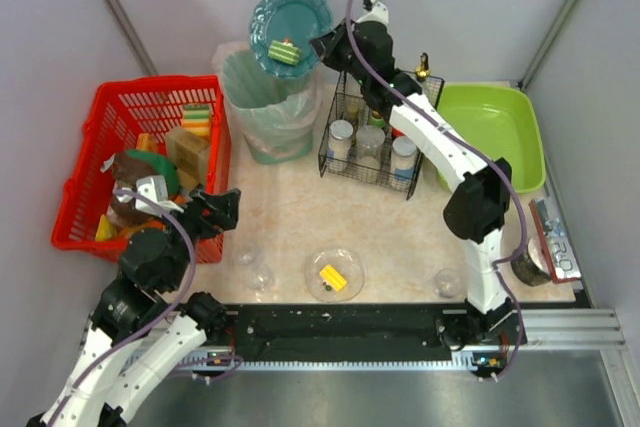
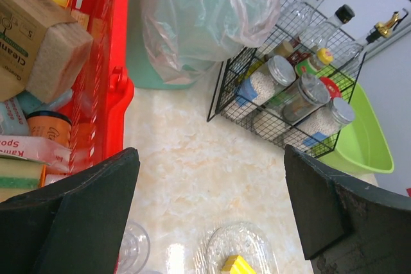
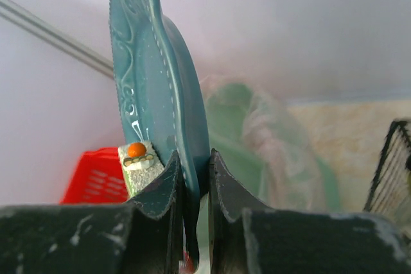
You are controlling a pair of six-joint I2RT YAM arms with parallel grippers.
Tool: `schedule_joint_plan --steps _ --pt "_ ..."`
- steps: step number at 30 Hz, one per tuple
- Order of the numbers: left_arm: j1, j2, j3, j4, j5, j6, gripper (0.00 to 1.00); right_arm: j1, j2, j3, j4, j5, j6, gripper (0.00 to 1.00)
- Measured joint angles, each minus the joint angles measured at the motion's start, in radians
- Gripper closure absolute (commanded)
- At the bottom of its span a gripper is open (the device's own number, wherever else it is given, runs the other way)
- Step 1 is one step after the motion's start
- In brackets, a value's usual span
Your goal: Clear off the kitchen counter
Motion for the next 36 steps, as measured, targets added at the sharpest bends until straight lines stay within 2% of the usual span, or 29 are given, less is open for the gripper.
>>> schedule_joint_plan --steps 6,12,19,28,36 --pt "0.000 0.024 -0.016 -0.016 0.000 -0.004 0.03 0.011 0.136 0.159 0.029 0.072 -0.254 1.00" --pt "0.000 0.040 -0.019 -0.016 0.003 -0.005 0.03 0.046 0.153 0.167 0.124 0.153 -0.547 1.00" --pt "0.000 0.040 -0.030 -0.016 0.003 -0.005 0.03 0.143 0.153 0.167 0.302 0.203 -0.901 1.00" --pt "0.000 0.040 -0.031 -0.016 0.004 -0.005 0.03 0.187 0.151 0.161 0.383 0.220 -1.021 1.00" --pt "0.000 0.042 -0.031 -0.011 0.052 0.013 0.03 0.209 0.032 0.007 0.369 0.313 -1.109 1.00"
